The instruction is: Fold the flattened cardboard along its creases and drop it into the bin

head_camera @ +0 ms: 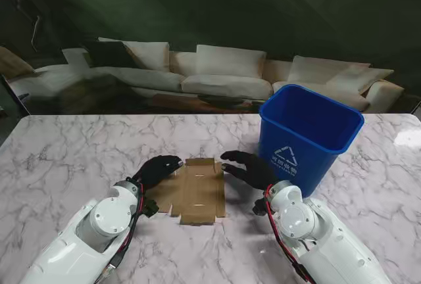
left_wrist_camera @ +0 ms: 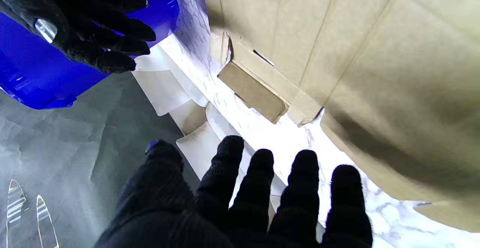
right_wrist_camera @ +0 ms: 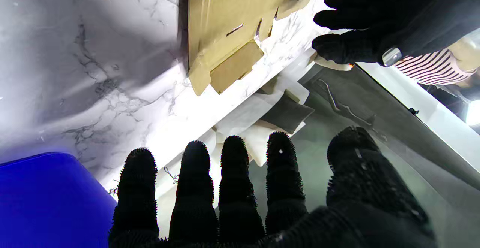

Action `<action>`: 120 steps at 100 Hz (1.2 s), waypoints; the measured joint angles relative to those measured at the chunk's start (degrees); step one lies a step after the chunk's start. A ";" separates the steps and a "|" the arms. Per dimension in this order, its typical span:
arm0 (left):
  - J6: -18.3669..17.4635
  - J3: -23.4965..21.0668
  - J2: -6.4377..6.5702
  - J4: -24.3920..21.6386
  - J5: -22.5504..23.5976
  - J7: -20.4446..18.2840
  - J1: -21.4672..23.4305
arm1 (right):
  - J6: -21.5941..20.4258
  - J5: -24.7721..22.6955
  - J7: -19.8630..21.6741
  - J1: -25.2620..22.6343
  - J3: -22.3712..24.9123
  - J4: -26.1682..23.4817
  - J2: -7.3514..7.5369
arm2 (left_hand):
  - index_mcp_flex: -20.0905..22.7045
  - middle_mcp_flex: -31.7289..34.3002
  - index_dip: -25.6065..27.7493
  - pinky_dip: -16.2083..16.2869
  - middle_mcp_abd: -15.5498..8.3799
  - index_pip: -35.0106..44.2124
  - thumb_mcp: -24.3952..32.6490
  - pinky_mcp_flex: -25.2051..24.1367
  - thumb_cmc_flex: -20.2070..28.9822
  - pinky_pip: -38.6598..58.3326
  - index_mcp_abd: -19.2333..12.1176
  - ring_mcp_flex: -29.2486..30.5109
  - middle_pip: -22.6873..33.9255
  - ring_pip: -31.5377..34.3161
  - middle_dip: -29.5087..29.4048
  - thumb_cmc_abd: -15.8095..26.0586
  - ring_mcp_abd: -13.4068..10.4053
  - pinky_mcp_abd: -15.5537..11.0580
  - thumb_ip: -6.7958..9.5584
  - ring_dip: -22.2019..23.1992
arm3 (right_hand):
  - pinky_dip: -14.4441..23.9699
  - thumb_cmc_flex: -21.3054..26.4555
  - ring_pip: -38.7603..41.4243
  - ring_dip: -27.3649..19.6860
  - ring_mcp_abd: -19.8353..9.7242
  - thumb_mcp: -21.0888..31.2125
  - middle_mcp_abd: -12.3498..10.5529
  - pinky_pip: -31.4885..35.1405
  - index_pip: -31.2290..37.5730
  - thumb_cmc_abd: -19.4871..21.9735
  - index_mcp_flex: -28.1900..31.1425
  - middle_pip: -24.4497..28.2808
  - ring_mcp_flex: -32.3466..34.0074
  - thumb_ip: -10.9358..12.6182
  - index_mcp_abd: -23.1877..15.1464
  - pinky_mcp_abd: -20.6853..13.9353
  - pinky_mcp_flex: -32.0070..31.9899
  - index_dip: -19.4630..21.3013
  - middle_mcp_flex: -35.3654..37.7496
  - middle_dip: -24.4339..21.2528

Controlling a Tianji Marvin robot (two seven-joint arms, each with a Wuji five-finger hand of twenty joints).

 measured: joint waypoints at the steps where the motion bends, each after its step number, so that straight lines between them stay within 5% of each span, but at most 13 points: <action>1: 0.00 0.00 0.00 0.01 -0.01 0.00 -0.01 | 0.00 -0.01 -0.02 0.00 0.01 0.00 0.00 | 0.00 0.00 0.00 0.00 0.00 0.00 0.00 0.00 0.00 0.00 0.00 0.00 0.00 0.00 0.00 0.00 0.00 0.00 0.00 0.00 | 0.00 0.00 0.00 0.00 0.00 0.00 0.00 0.00 0.00 0.00 0.00 0.00 0.00 0.00 0.00 0.00 0.00 0.00 0.00 0.00; 57: -0.64 -0.53 -0.02 -0.14 -0.11 0.23 0.24 | 0.56 -0.19 0.65 0.87 -1.73 0.67 0.18 | 0.00 0.00 0.00 0.00 0.00 0.00 0.00 0.00 0.00 0.00 0.00 0.00 0.00 0.00 0.00 0.00 0.00 0.00 0.00 0.00 | 0.00 0.00 0.00 0.00 0.00 0.00 0.00 0.00 -0.03 0.00 0.00 -0.27 0.00 0.00 0.02 0.00 0.00 0.00 0.00 -0.16; 82: -0.37 -0.21 -0.19 1.15 -0.93 0.41 -0.77 | 3.75 -4.67 6.91 3.65 -5.34 2.13 1.20 | 0.00 0.00 0.00 0.00 0.00 0.00 0.00 0.00 0.00 0.00 0.00 0.00 0.00 0.00 0.00 0.00 0.00 0.00 0.00 0.00 | -2.02 -4.44 -2.11 -1.60 -0.11 -0.71 0.04 -2.48 -3.88 -0.05 -5.17 -6.70 -4.56 0.00 1.18 -0.18 -2.18 -1.58 -6.42 -2.89; 120: 1.82 1.72 -0.05 1.84 -0.76 -0.84 -2.36 | 3.45 -7.42 7.69 5.63 -7.00 2.49 2.23 | 0.00 0.00 0.00 0.00 0.00 0.00 0.00 0.00 0.00 0.00 0.00 0.00 0.00 0.00 0.00 0.01 0.00 0.00 0.00 0.00 | -2.16 -10.02 -2.93 -2.02 -0.11 3.76 0.66 -5.44 -6.53 -4.55 -8.68 -7.71 -7.28 -0.41 3.21 -0.57 -3.72 -1.66 -10.03 -3.57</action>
